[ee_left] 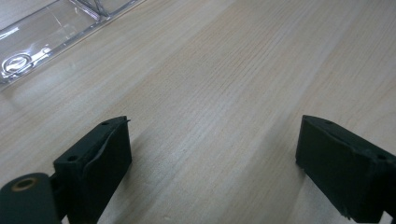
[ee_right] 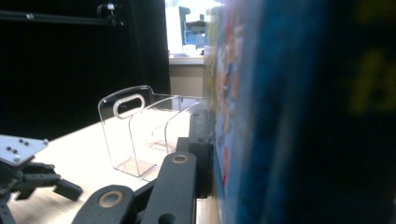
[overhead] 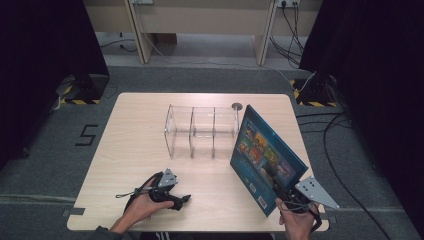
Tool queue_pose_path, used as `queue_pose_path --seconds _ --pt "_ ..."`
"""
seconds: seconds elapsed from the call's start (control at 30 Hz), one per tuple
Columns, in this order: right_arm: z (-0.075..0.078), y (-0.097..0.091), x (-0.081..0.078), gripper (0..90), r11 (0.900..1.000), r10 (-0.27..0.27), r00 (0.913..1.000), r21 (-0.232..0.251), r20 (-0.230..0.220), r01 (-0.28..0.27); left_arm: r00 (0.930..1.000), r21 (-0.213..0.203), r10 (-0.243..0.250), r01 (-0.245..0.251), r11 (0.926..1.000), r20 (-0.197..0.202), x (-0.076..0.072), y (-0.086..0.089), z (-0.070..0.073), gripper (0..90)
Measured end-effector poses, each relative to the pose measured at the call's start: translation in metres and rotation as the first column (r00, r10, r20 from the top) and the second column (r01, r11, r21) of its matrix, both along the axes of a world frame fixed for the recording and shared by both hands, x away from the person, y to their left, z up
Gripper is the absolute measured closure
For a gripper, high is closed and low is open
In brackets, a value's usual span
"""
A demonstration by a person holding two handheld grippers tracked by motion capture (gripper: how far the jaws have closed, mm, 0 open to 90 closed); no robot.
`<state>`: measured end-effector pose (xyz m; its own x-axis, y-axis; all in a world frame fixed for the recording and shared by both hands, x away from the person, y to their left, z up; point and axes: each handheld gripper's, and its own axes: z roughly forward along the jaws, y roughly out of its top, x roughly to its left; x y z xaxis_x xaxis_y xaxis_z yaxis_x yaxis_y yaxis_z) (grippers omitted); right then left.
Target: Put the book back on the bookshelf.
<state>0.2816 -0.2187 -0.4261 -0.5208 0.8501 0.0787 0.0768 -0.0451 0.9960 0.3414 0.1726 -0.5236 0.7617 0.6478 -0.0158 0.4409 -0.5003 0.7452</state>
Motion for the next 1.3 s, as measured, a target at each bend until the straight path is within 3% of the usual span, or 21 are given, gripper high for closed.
queue_pose_path --seconds 0.27,0.37,0.8,1.3 --pt "0.005 0.001 0.003 82.5 0.9997 0.020 0.9998 0.016 0.001 -0.020 1.0000 0.001 -0.001 0.001 1.0000 -0.001 0.000 0.000 0.000 9.4" --pt "0.008 -0.001 0.006 82.5 0.9988 0.015 0.9998 0.047 -0.011 -0.014 1.0000 0.000 -0.001 0.001 1.0000 -0.001 0.000 0.000 0.000 9.4" --pt "0.024 0.002 0.006 82.8 0.9984 0.028 0.9994 0.048 0.018 -0.029 1.0000 0.000 -0.001 0.001 1.0000 -0.001 0.000 0.000 0.000 9.4" --pt "0.035 0.019 0.028 82.8 0.9977 0.021 0.9997 0.064 0.010 -0.022 1.0000 -0.003 0.000 0.000 1.0000 0.001 0.000 0.000 0.000 9.3"
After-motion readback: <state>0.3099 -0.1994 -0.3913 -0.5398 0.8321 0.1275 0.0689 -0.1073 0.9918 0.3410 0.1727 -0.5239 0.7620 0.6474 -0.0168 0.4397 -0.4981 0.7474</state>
